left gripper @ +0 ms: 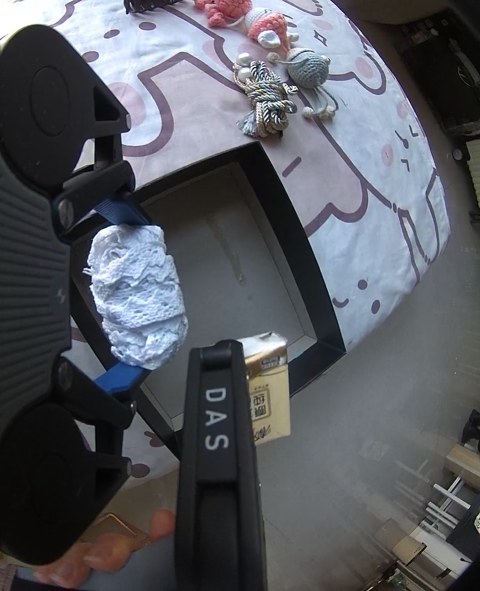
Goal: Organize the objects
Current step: 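Lift the scrunchie with the left tool while the right tool carries the tissue packet toward the black box, then open the left gripper over the black box while the right gripper releases the tissue packet inside, then withdraw both tools from the black box back over the bed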
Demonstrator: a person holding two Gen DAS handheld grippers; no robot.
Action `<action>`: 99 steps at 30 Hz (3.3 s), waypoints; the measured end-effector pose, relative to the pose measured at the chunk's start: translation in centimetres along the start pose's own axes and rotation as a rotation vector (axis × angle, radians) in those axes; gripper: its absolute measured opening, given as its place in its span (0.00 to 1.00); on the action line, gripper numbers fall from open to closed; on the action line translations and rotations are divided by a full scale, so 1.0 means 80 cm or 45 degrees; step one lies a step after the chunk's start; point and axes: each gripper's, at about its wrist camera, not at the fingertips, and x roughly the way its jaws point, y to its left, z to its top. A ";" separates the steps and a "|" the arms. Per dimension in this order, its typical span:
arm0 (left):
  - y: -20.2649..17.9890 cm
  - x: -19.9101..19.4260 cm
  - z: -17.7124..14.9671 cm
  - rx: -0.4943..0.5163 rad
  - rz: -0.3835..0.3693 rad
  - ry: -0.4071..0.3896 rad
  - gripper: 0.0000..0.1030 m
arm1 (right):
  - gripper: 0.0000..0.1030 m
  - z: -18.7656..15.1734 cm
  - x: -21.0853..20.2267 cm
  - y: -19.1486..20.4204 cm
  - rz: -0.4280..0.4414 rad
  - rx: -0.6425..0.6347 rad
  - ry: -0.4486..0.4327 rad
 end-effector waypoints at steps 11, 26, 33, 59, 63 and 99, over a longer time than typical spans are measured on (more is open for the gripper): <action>-0.008 0.004 0.001 0.040 -0.014 -0.009 0.89 | 0.70 0.003 0.011 0.007 0.014 0.018 0.012; 0.001 0.008 -0.006 0.041 0.015 0.020 0.89 | 0.73 0.014 0.038 0.016 0.043 0.046 0.020; 0.001 0.007 -0.006 0.039 0.016 0.017 0.89 | 0.89 0.015 0.031 0.011 0.084 0.097 -0.012; 0.007 -0.007 -0.009 0.023 0.023 -0.014 0.89 | 0.91 -0.004 -0.003 0.000 0.006 0.030 -0.023; 0.010 -0.012 -0.011 0.008 0.018 -0.019 0.89 | 0.92 -0.009 -0.010 -0.004 0.000 0.039 -0.023; 0.061 -0.049 -0.019 -0.102 0.074 -0.150 1.00 | 1.00 -0.039 -0.046 -0.017 -0.130 0.060 -0.100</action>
